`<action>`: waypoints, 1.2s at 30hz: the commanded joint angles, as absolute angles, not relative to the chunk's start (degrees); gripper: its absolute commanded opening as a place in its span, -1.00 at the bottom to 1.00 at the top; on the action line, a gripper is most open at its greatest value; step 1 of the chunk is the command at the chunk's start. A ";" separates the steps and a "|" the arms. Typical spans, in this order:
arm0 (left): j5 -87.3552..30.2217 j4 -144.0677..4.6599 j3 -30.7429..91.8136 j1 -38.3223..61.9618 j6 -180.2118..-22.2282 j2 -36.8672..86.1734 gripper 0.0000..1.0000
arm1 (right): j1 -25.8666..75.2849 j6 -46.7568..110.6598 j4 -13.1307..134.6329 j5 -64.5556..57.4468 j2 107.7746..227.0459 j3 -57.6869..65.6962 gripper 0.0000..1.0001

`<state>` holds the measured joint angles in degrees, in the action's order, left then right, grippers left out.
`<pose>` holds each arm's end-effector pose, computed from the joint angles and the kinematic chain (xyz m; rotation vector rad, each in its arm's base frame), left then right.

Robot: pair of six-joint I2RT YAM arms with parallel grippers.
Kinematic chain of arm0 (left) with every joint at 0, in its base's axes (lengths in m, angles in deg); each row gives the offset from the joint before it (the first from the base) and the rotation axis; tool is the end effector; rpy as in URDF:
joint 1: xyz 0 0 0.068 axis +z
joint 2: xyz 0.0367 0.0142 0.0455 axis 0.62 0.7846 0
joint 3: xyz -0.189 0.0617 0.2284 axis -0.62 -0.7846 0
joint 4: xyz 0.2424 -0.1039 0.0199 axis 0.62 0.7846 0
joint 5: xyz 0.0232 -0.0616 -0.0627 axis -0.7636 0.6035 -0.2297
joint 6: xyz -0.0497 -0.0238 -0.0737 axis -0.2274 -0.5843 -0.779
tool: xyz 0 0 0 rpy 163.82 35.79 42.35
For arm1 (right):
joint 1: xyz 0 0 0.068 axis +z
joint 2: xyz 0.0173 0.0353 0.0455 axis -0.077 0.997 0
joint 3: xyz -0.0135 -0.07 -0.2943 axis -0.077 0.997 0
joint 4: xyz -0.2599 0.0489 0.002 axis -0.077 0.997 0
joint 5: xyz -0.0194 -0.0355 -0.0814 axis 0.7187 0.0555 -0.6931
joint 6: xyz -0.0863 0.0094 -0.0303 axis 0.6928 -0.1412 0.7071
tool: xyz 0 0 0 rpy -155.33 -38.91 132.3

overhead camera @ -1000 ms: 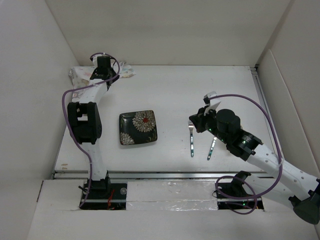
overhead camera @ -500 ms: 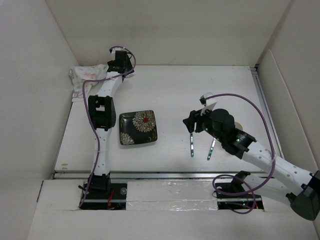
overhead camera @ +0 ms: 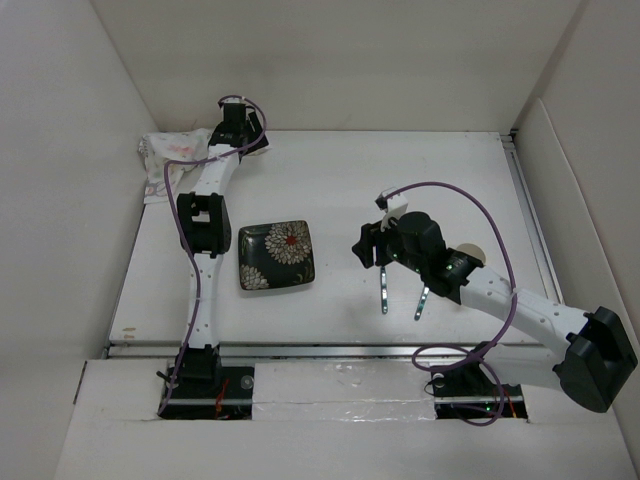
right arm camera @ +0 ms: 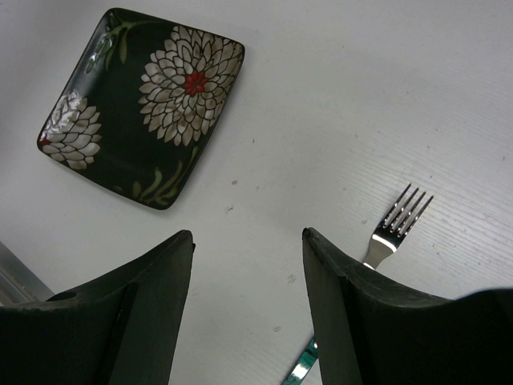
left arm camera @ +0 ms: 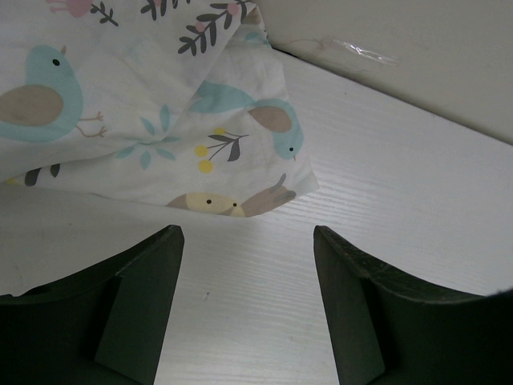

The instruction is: Set the dinner table for one person

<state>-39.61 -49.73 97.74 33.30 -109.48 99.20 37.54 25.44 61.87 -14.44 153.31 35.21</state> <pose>0.6657 -0.0544 0.1999 -0.2972 2.0524 -0.2166 0.2258 0.1967 0.2808 -0.4679 1.9839 0.5597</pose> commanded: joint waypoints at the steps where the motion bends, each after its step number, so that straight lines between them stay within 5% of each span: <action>1: -30.16 -50.73 100.74 35.94 -114.24 101.73 0.25 | 37.24 26.11 59.01 -13.92 152.42 30.86 0.24; 15: -34.45 -50.81 100.84 36.47 -123.92 106.66 0.19 | 34.00 27.78 58.66 -11.64 150.84 31.56 0.24; 25: -38.41 -55.03 101.09 36.47 -127.43 107.89 -1.00 | 31.71 27.78 57.35 -5.57 147.86 33.23 0.18; 36: -29.89 -65.46 84.25 31.22 -123.66 92.35 -1.00 | 31.71 27.43 55.94 -3.46 147.94 33.41 0.16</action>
